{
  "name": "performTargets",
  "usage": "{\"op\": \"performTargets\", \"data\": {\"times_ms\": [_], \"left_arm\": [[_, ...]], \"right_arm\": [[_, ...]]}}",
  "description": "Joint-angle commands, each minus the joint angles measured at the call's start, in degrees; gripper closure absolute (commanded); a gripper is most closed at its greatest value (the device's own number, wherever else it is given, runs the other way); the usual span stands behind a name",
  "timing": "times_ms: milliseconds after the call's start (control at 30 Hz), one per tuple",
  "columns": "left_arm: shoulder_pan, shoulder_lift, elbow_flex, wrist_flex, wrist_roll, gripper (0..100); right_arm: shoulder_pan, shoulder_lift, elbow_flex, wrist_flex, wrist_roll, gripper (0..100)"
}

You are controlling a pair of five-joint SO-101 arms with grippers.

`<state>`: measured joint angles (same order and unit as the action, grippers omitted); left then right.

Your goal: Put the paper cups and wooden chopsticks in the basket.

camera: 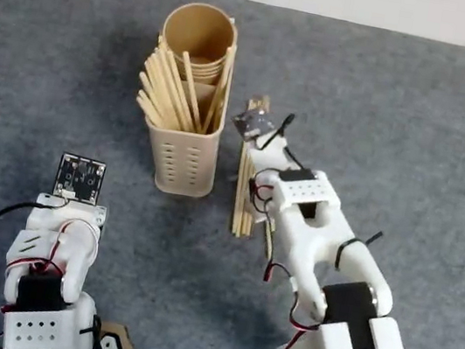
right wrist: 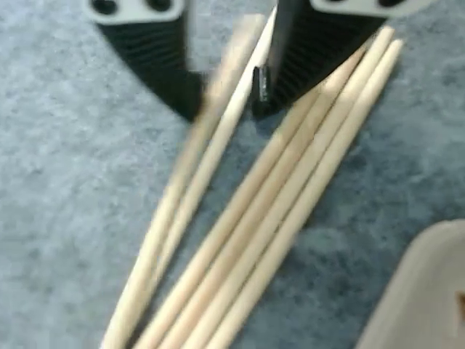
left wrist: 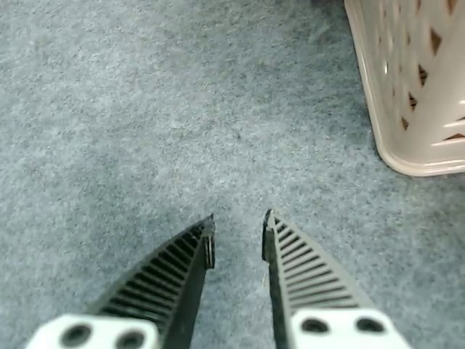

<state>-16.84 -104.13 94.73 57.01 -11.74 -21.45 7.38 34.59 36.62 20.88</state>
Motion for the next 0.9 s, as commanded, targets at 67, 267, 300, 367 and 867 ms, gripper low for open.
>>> {"op": "performTargets", "data": {"times_ms": [67, 267, 300, 367, 867], "left_arm": [[0.66, -0.4, -0.22, -1.05, -0.44, 87], [0.66, -0.4, -0.22, -1.05, -0.44, 87], [0.66, -0.4, -0.22, -1.05, -0.44, 87], [0.66, -0.4, -0.22, -1.05, -0.44, 87], [0.66, -0.4, -0.22, -1.05, -0.44, 87]], "right_arm": [[1.8, -0.4, -0.84, 0.04, 0.44, 99.4], [4.79, -13.49, -0.57, 0.04, -3.16, 99.4], [5.41, -16.48, -0.75, 0.04, -5.01, 99.4], [5.93, -22.46, -0.84, -0.04, -7.38, 99.4], [-12.7, -49.98, -2.24, -25.8, -8.35, 99.3]]}}
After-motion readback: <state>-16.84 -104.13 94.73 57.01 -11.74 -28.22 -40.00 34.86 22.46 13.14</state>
